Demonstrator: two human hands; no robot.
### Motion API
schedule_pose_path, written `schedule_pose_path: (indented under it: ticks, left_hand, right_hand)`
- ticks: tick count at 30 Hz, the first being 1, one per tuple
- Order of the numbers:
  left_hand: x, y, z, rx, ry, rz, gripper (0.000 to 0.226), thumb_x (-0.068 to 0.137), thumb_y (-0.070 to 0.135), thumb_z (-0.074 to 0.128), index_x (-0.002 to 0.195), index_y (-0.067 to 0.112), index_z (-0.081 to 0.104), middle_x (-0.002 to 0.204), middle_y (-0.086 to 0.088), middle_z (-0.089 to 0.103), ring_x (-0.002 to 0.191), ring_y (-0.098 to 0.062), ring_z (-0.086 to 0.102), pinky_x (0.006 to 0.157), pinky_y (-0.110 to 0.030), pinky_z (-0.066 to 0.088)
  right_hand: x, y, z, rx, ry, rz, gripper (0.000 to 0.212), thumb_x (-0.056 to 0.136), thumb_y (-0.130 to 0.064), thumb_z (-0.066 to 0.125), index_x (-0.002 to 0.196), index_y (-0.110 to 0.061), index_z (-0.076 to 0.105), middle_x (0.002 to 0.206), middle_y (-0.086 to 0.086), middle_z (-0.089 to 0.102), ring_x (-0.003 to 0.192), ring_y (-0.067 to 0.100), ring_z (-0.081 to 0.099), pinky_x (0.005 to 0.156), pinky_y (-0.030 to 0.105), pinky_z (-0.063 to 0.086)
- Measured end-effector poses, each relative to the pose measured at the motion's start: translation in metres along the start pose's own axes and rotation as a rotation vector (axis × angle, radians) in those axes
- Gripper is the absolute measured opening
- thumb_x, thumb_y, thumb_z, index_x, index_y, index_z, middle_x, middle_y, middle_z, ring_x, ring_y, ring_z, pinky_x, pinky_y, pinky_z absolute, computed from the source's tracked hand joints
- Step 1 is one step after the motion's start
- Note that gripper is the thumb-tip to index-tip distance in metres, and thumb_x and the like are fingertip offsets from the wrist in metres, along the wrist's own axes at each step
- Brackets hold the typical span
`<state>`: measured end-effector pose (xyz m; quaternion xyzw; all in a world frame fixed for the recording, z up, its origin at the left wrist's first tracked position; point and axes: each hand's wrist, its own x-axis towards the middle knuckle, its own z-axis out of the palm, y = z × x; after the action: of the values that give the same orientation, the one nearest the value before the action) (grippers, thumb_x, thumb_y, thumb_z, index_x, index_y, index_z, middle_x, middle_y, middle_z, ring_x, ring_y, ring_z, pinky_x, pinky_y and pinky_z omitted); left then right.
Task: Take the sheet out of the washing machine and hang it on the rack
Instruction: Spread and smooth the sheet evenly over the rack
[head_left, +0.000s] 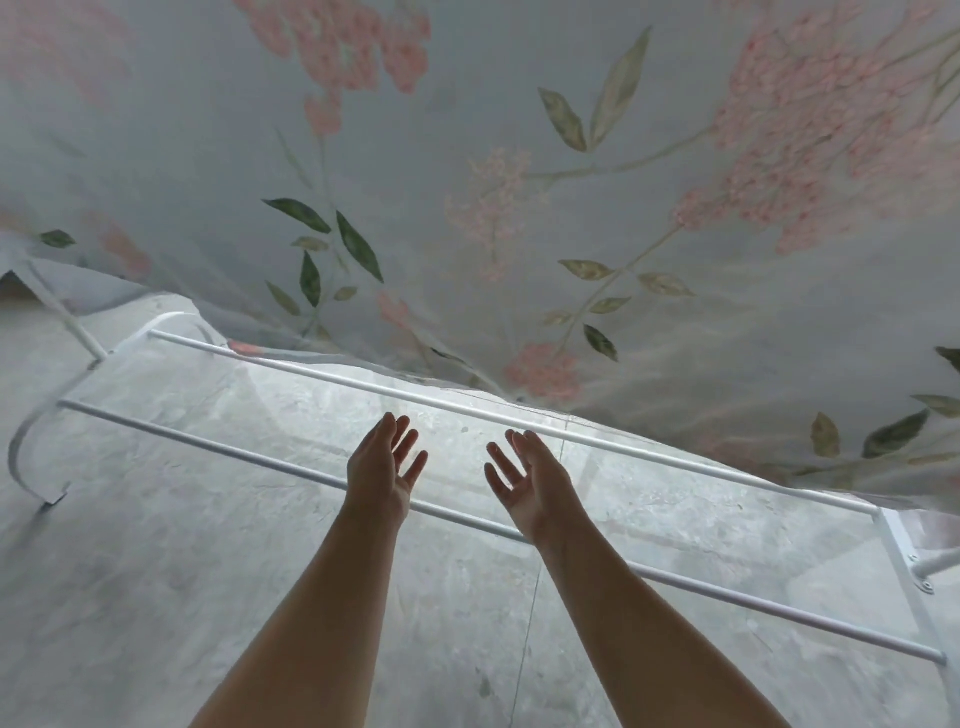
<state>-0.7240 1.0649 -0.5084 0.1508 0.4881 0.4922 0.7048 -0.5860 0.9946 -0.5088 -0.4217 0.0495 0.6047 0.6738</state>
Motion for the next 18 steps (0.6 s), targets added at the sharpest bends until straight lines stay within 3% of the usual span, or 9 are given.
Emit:
schedule_pose_path:
  ticks: [4, 7, 12, 14, 18]
  left_hand:
    - [0.035, 0.024, 0.001, -0.043, -0.011, -0.025, 0.035, 0.097, 0.017, 0.048, 0.131, 0.009, 0.048, 0.13, -0.008, 0.055, 0.123, -0.023, 0.05, 0.094, -0.042, 0.043]
    - [0.055, 0.035, 0.0, -0.054, -0.039, -0.028, 0.036, 0.097, 0.015, 0.049, 0.132, 0.009, 0.046, 0.125, -0.006, 0.055, 0.125, -0.023, 0.048, 0.096, -0.043, 0.042]
    - [0.087, 0.057, 0.002, -0.074, -0.154, 0.006, 0.045, 0.097, 0.012, 0.047, 0.141, 0.009, 0.036, 0.124, -0.004, 0.05, 0.128, -0.022, 0.045, 0.096, -0.042, 0.042]
    - [0.095, 0.065, 0.005, -0.075, -0.197, 0.019, 0.046, 0.097, 0.011, 0.046, 0.142, 0.01, 0.034, 0.128, -0.004, 0.049, 0.127, -0.022, 0.044, 0.097, -0.042, 0.042]
    - [0.104, 0.07, 0.002, -0.069, -0.284, 0.022, 0.024, 0.097, 0.017, 0.049, 0.12, 0.015, 0.051, 0.119, -0.001, 0.059, 0.116, -0.019, 0.053, 0.095, -0.042, 0.044]
  right_hand:
    - [0.026, 0.008, 0.035, 0.074, 0.031, -0.058, 0.039, 0.092, -0.002, 0.053, 0.122, -0.023, 0.041, 0.095, -0.001, 0.06, 0.09, 0.021, 0.063, 0.065, 0.032, 0.047]
    - [0.042, 0.007, 0.049, 0.098, 0.055, -0.123, 0.037, 0.092, -0.004, 0.054, 0.119, -0.026, 0.043, 0.097, -0.004, 0.06, 0.089, 0.018, 0.062, 0.063, 0.028, 0.044]
    - [0.067, 0.012, 0.057, 0.041, 0.034, -0.174, 0.009, 0.089, -0.008, 0.059, 0.087, -0.016, 0.056, 0.088, -0.004, 0.058, 0.07, 0.011, 0.048, 0.052, 0.021, 0.041]
    - [0.071, 0.014, 0.058, 0.03, 0.038, -0.206, 0.008, 0.09, -0.011, 0.06, 0.083, -0.016, 0.057, 0.084, -0.003, 0.054, 0.069, 0.011, 0.046, 0.051, 0.02, 0.042]
    - [0.072, 0.019, 0.06, -0.03, 0.105, -0.267, 0.002, 0.091, -0.017, 0.06, 0.09, -0.018, 0.061, 0.092, -0.003, 0.062, 0.081, 0.013, 0.053, 0.06, 0.023, 0.04]
